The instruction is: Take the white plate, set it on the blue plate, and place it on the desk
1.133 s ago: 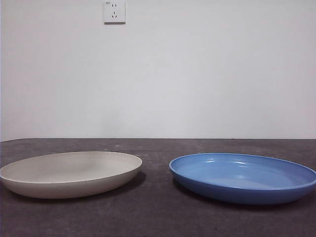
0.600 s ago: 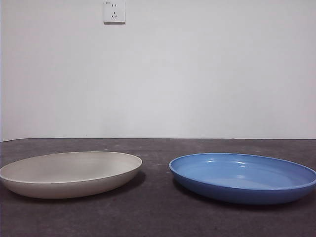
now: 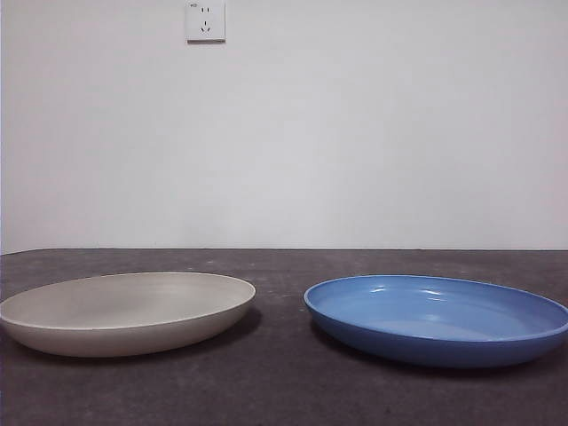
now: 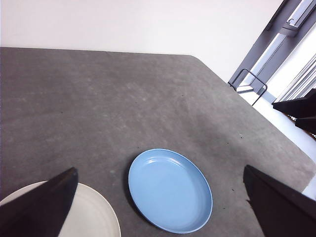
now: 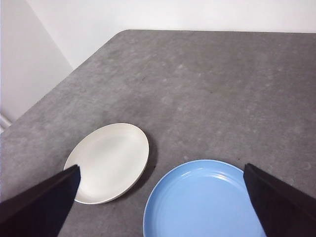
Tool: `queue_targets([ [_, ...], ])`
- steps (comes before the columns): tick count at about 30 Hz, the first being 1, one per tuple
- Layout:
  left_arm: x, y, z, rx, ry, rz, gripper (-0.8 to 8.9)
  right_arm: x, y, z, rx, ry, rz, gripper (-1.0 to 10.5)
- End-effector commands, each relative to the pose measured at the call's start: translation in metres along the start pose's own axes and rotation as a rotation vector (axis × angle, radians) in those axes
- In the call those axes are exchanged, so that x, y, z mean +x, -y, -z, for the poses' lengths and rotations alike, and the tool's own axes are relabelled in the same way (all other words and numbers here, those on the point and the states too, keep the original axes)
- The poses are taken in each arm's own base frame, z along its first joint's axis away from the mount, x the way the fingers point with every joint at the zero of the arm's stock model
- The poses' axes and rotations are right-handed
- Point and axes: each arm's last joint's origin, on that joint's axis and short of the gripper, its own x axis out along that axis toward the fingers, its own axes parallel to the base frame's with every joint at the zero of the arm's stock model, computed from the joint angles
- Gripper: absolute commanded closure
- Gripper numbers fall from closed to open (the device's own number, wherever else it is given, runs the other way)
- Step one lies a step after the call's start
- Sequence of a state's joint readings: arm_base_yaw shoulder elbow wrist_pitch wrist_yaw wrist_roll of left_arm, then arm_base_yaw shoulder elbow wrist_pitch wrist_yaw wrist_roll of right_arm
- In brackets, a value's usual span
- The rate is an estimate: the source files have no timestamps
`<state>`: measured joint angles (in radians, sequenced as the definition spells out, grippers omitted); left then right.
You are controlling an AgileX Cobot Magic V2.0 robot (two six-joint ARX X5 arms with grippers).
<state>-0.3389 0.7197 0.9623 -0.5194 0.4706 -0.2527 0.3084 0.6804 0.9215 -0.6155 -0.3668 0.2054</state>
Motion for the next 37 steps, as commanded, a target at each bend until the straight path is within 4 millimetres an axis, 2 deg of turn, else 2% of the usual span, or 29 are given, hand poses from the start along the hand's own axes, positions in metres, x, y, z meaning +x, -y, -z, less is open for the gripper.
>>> queue_targets([
  [1,-0.004,0.005,-0.006,0.009,0.016,0.012,1.25,-0.002,-0.003,-0.005,-0.018,0.021,-0.011,3.3],
  [9,-0.011,-0.001,-0.014,-0.027,-0.108,-0.091,1.26,-0.007,-0.003,0.001,0.001,-0.027,-0.001,3.3],
  [14,-0.002,-0.014,-0.021,-0.089,-0.225,-0.16,1.26,-0.013,-0.005,0.003,0.002,-0.029,0.0,3.3],
  [24,0.049,-0.071,-0.005,-0.311,-0.525,-0.267,1.29,-0.024,-0.008,0.009,0.006,-0.041,0.002,3.3],
  [37,0.107,-0.129,0.027,-0.452,-0.753,-0.302,1.28,-0.027,-0.009,0.012,0.011,-0.056,0.005,3.3],
])
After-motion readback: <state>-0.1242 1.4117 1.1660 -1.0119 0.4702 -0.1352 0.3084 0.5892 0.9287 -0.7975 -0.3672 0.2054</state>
